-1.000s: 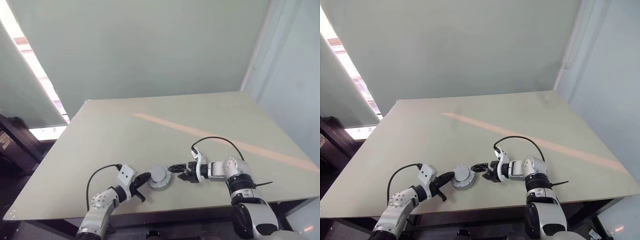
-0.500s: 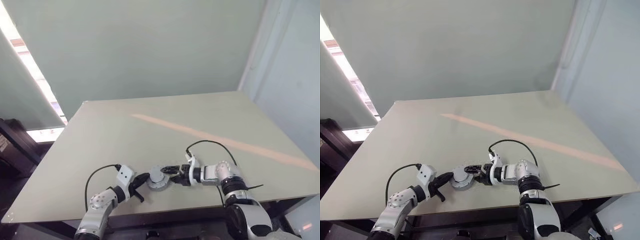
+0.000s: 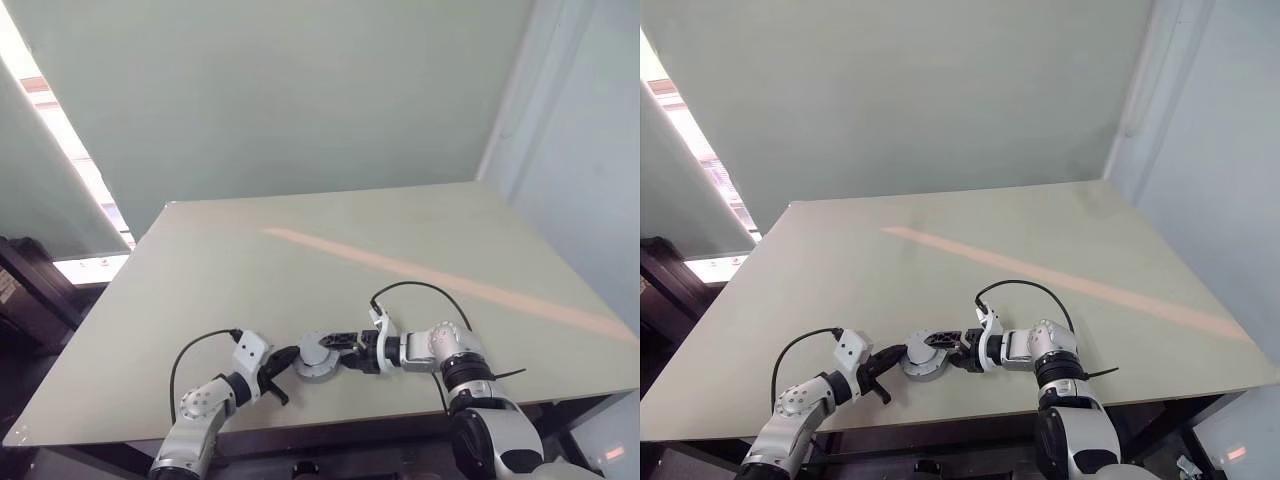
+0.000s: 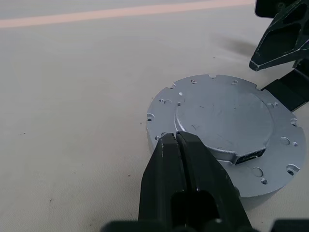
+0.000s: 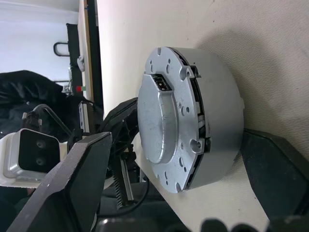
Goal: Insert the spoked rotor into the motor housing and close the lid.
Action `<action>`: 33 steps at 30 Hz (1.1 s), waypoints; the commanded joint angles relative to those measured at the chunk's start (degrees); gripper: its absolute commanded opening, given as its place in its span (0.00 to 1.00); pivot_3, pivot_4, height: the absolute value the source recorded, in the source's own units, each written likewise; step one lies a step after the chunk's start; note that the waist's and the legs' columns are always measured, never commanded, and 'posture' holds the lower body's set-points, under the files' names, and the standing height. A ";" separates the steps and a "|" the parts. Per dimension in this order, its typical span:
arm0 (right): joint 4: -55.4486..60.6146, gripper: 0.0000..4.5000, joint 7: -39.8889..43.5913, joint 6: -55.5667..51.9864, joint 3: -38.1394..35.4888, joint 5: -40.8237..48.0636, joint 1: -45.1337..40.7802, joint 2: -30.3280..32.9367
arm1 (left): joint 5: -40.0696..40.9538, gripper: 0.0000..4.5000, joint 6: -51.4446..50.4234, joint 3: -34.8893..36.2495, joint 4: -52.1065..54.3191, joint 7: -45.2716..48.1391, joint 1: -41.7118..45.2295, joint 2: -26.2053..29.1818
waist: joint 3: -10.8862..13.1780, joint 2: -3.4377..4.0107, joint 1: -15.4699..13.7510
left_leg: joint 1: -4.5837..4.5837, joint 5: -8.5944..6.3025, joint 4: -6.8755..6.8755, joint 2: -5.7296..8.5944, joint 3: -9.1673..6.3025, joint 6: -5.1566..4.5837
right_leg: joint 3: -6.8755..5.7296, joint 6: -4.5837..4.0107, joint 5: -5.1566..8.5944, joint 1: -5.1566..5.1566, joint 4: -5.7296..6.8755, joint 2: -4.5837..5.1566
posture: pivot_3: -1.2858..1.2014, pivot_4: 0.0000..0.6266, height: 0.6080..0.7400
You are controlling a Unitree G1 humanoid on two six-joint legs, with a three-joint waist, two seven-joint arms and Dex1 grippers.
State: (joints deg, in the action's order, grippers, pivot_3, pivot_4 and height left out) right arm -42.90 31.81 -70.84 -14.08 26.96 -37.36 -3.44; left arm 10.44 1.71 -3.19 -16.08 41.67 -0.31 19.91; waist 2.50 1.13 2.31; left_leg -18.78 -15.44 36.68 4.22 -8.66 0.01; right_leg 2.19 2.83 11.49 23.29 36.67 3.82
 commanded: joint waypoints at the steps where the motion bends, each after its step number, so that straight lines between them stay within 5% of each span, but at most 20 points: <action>1: 0.54 1.00 -0.27 -0.65 0.78 0.74 -0.35 -0.17 | -1.66 0.00 -1.84 -2.46 -1.25 0.50 -0.90 -0.46 | 0.00 0.00 0.00 | 0.00 0.00 -0.01 0.00 0.00 0.00 | 0.00 0.01 0.01 0.00 0.00 0.00 | 0.52 0.00 1.00; 13: 1.57 0.92 0.24 0.40 1.47 1.02 0.72 -0.49 | -1.62 0.00 -1.73 -2.57 -1.01 0.71 -0.84 -0.48 | 0.00 0.01 0.02 | -0.01 0.00 -0.08 -0.01 -0.01 0.00 | 0.00 0.07 0.05 0.02 -0.02 0.04 | 0.52 0.00 1.00; 16: 1.38 0.79 -0.43 0.56 0.54 1.45 0.69 -0.75 | -1.60 0.00 -1.81 -2.59 -0.92 0.75 -0.79 -0.48 | 0.00 0.01 0.01 | -0.01 0.00 -0.08 -0.02 -0.01 0.00 | 0.00 0.07 0.05 0.03 -0.02 0.04 | 0.52 0.00 1.00; 23: 1.57 0.29 -0.74 0.18 -0.08 2.38 0.89 -0.95 | -1.70 0.00 -2.00 -2.53 -0.75 0.79 -0.74 -0.56 | 0.01 0.04 0.32 | -0.10 -0.01 -0.11 -0.02 -0.01 -0.02 | 0.00 0.08 0.05 0.12 -0.03 0.05 | 0.52 0.00 1.00; 33: 1.81 0.27 -0.75 0.19 0.62 2.81 1.30 -1.14 | -1.89 0.00 -2.06 -2.34 -0.66 0.88 -0.59 -0.59 | 0.01 0.05 0.38 | -0.10 -0.02 -0.13 -0.03 -0.02 -0.01 | -0.01 0.10 0.07 0.11 -0.05 0.06 | 0.52 0.00 1.00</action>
State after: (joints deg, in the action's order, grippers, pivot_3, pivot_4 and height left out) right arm -42.00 31.40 -70.69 -14.60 29.31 -35.53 -3.50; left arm 9.97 0.81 -2.22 -16.28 41.09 -0.63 20.17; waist 2.51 1.18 2.69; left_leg -18.87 -15.45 36.56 4.19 -8.68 0.00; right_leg 2.18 2.93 11.56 23.40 36.62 3.89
